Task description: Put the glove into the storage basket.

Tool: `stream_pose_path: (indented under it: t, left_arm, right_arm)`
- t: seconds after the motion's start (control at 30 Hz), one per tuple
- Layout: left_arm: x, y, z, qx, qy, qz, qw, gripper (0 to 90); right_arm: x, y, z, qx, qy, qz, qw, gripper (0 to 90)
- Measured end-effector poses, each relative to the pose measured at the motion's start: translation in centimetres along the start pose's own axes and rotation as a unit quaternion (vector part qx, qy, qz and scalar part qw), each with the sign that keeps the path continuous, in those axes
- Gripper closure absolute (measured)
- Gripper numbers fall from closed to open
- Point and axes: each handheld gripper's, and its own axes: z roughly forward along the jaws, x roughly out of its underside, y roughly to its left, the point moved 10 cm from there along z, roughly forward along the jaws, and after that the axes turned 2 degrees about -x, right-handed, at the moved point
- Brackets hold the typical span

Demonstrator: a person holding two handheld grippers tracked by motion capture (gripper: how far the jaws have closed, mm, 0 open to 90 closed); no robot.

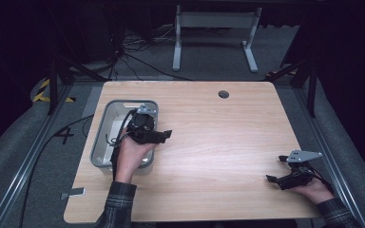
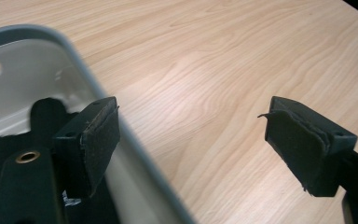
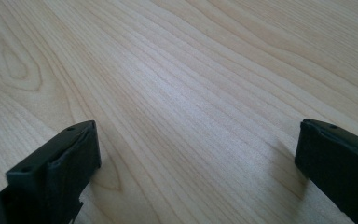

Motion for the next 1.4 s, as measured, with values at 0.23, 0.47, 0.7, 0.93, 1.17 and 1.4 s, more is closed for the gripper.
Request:
stream_pose_path:
  t: [0.23,0.47,0.7,0.93,1.17,1.4]
  left_arm:
    - [-0.2,-3.5,1.3,0.007,-0.001,0.030,0.9995,15.5]
    - [0.2,-6.8,3.1,0.030,0.012,0.055,0.9980,15.2]
    - [0.6,-9.3,4.5,0.049,0.011,0.073,0.9960,15.2]
    - [2.2,-11.6,6.5,0.062,0.020,0.099,0.9929,15.2]
    - [4.2,-13.3,8.5,0.072,0.032,0.113,0.9905,14.3]
    - [6.4,-14.4,10.2,0.076,0.042,0.134,0.9872,12.6]
  right_arm:
    - [0.0,0.0,0.0,0.000,0.000,-0.001,1.0000,0.3]
    - [0.0,0.0,0.0,0.000,0.000,0.000,1.0000,0.3]
    - [0.0,0.0,0.0,-0.001,0.000,-0.001,1.0000,0.3]
    - [0.0,0.1,0.0,-0.002,0.000,-0.002,1.0000,0.2]
    - [0.0,0.1,0.0,-0.002,0.000,-0.002,1.0000,0.3]
    - [0.0,0.1,0.0,-0.003,0.001,-0.003,1.0000,0.3]
